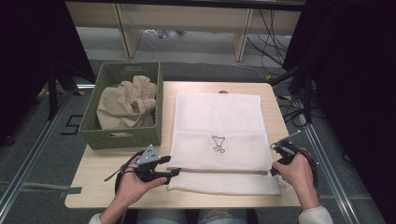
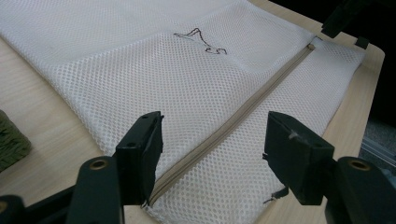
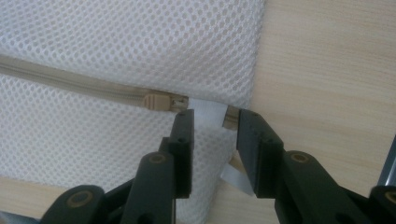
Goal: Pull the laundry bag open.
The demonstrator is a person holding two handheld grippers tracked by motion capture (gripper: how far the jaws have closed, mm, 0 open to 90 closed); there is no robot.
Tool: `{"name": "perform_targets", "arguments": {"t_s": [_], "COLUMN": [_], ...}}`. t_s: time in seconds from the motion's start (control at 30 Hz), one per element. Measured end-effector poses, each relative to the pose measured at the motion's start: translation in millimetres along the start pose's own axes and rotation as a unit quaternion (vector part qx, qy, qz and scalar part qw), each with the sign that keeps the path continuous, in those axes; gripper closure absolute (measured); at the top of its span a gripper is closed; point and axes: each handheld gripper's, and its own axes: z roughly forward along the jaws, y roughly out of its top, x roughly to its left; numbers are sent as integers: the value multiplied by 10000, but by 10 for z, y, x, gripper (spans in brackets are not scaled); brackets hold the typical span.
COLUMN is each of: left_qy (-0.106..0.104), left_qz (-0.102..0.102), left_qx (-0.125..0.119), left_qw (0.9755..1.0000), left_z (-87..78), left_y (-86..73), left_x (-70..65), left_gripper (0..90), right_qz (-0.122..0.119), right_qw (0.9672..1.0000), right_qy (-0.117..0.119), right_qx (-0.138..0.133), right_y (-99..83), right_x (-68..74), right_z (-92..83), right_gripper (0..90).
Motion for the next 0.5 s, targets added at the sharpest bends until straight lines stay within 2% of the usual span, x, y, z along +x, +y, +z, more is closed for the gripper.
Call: {"name": "perform_targets", "arguments": {"t_s": [0.03, 0.07, 0.1, 0.13, 0.17, 0.2, 0.23, 0.3, 0.33, 0.37, 0.4, 0.5], "left_qy": [33, 67, 60, 69, 80, 80, 75, 45, 80, 45, 74, 9], "left_qz": [-65, -40, 34, 34, 39, 39, -2, -30, 12, 27, -14, 88], "left_qx": [43, 41, 50, 50, 64, 64, 42, 116, 85, 139, 85, 161], "left_qw": [10000, 10000, 10000, 10000, 9999, 9999, 10000, 9999, 9999, 9999, 9999, 9998], "left_z": [-1, 0, -2, -1, -1, -1, 6, 11, 20, 20, 32, 27], "left_y": [-4, -5, -1, 1, 6, 6, 4, -4, -12, -11, -20, -8], "left_x": [-3, 0, 10, 12, 15, 15, 9, 6, 1, 0, -13, -5], "left_gripper": [376, 377, 378, 378, 378, 378, 377, 377, 376, 376, 376, 375], "right_qz": [-7, -13, 126, 40, 179, 179, 101, 125, -114, 91, 34, 109], "right_qw": [10000, 10000, 9999, 10000, 9998, 9998, 9999, 9999, 9999, 9999, 9999, 9999], "right_qy": [-4, 13, 28, 34, 30, 30, -4, 1, -40, 18, 9, 9], "right_qx": [-22, 17, -16, 75, 85, 85, -3, 5, 16, 94, 133, 67], "right_y": [11, 19, 23, 43, 46, 46, 51, 59, 68, 80, 88, 103], "right_x": [-10, -21, -14, -49, -38, -38, -69, -72, -105, -77, -76, -47], "right_z": [15, 27, 57, 76, 87, 87, 114, 117, 122, 115, 119, 164], "right_gripper": [679, 678, 673, 666, 664, 664, 661, 657, 654, 651, 649, 646]}}
